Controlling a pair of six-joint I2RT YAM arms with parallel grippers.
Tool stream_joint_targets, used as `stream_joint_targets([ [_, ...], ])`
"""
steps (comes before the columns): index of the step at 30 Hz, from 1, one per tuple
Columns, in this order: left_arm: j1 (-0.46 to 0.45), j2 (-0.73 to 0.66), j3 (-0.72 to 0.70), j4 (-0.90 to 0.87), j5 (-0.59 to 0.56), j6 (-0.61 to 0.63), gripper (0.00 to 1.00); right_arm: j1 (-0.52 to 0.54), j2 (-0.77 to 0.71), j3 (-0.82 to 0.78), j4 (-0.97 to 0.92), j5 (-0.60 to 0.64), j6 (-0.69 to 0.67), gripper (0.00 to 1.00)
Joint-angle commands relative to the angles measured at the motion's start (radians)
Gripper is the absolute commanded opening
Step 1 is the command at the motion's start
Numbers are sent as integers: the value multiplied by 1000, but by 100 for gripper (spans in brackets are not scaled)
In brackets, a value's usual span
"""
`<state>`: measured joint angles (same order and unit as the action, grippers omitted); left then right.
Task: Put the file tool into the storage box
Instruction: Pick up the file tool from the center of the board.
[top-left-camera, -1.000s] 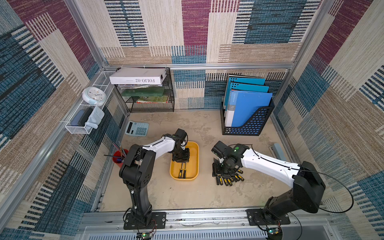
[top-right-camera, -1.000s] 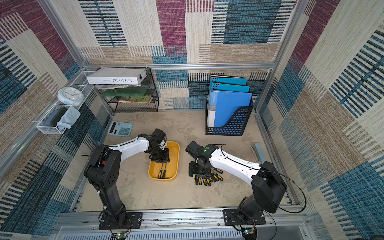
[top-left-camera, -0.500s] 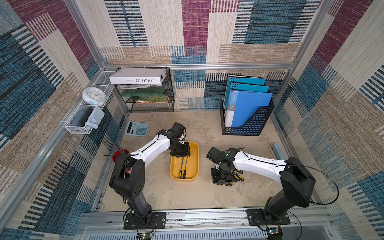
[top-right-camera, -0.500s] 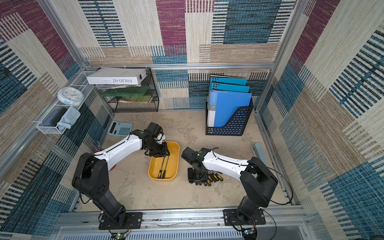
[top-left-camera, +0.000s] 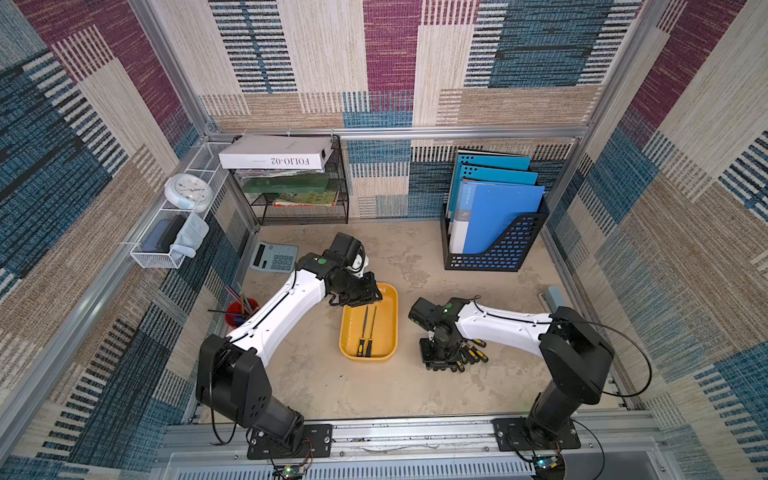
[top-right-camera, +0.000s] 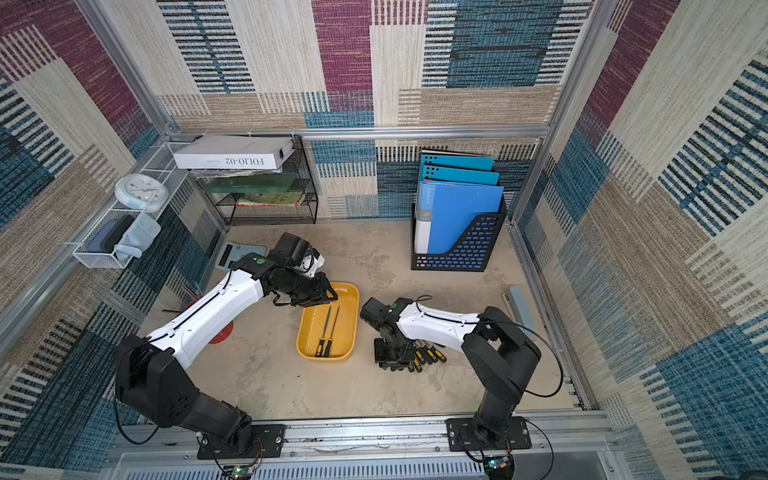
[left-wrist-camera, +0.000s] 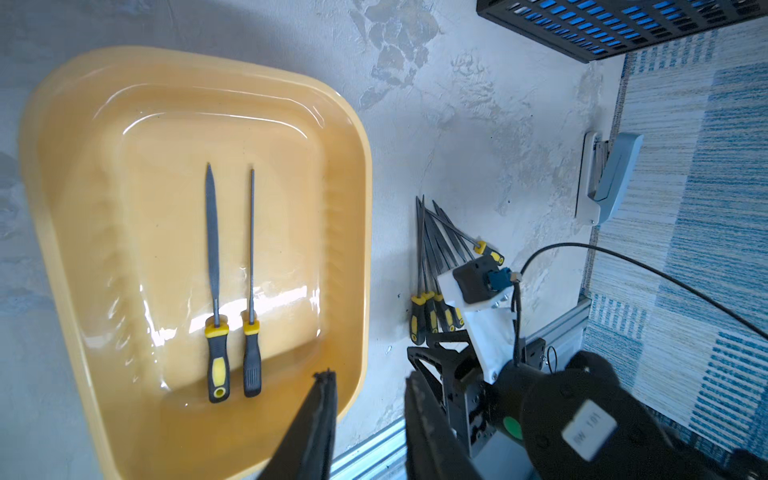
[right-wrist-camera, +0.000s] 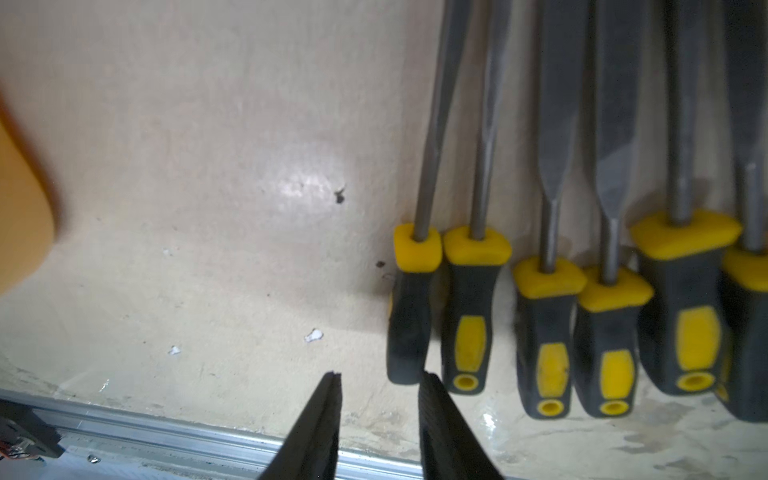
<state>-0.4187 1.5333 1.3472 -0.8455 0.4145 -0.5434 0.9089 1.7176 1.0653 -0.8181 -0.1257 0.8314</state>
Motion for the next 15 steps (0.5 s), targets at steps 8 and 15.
stream_joint_targets([
  [8,11,-22,-17,-19,-2,0,32,2,50,27,-16,70,-29,28],
  [15,22,-31,-22,-26,-2,21,32,10,63,53,-15,80,-63,15],
])
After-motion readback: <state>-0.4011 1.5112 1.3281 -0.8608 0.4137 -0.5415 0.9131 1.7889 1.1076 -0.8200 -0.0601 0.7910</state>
